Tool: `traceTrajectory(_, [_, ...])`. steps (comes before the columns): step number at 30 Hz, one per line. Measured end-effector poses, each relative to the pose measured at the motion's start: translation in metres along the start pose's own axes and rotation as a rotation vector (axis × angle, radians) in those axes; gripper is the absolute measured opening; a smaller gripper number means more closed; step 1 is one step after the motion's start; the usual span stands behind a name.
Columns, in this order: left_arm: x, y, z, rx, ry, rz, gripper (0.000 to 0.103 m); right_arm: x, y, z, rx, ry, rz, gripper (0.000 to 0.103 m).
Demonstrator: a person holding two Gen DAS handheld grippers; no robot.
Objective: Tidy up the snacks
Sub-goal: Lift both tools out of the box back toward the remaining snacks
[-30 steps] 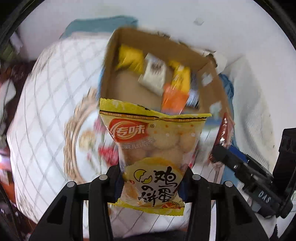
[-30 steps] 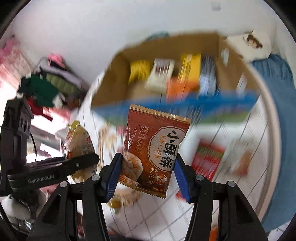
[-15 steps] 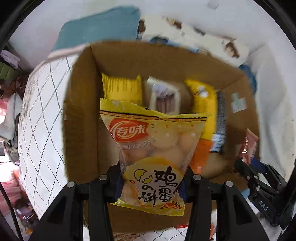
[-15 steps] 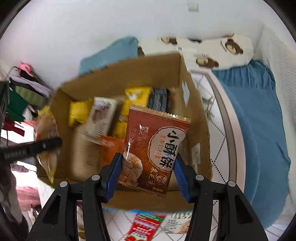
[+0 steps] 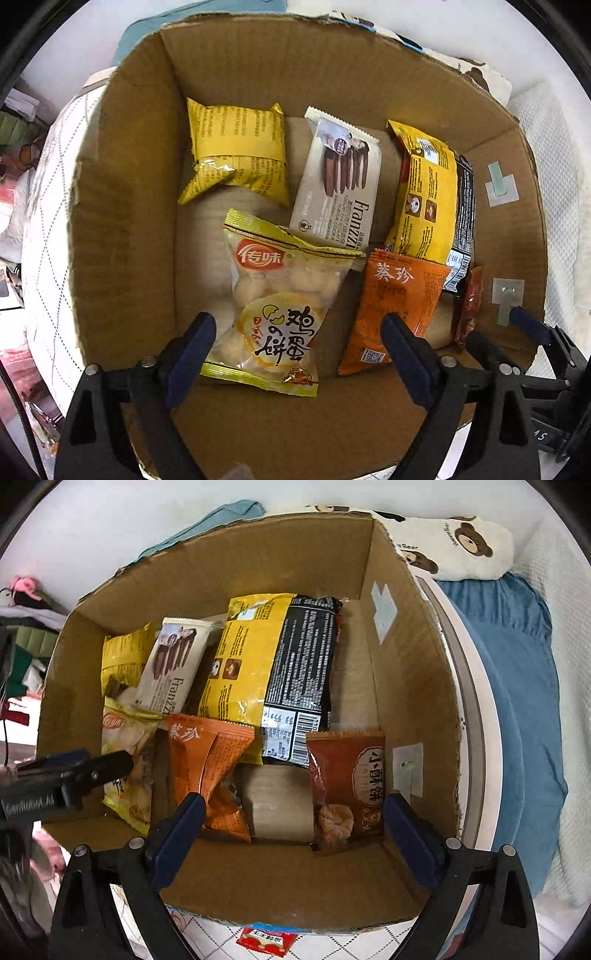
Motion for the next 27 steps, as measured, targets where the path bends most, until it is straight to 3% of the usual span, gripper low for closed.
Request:
traceTrajectory(6, [-0.004,0.021,0.014,0.055,-0.010,-0.030,0.091,-0.002,0.010,0.000,0.011,-0.002,0.020,0.099])
traceTrajectory(11, [-0.004,0.040,0.006,0.106,-0.018,-0.032,0.091,-0.007,0.024,0.003,0.040,0.019,0.030,0.099])
traceTrajectory(27, [-0.003,0.096,0.047,0.323,-0.029,-0.041,0.091,-0.021,0.087,0.034,0.210,0.061,0.033,0.099])
Point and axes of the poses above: each gripper's, at about its wrist camera, not at the fingertips, and y roughly against the way its jaws point, x to its right, z to its underside, the point moved 6 cm from there along -y, roughly the way its jaws point, and after that the axes turned 3 degrees about -z, right-handed, at the moved point
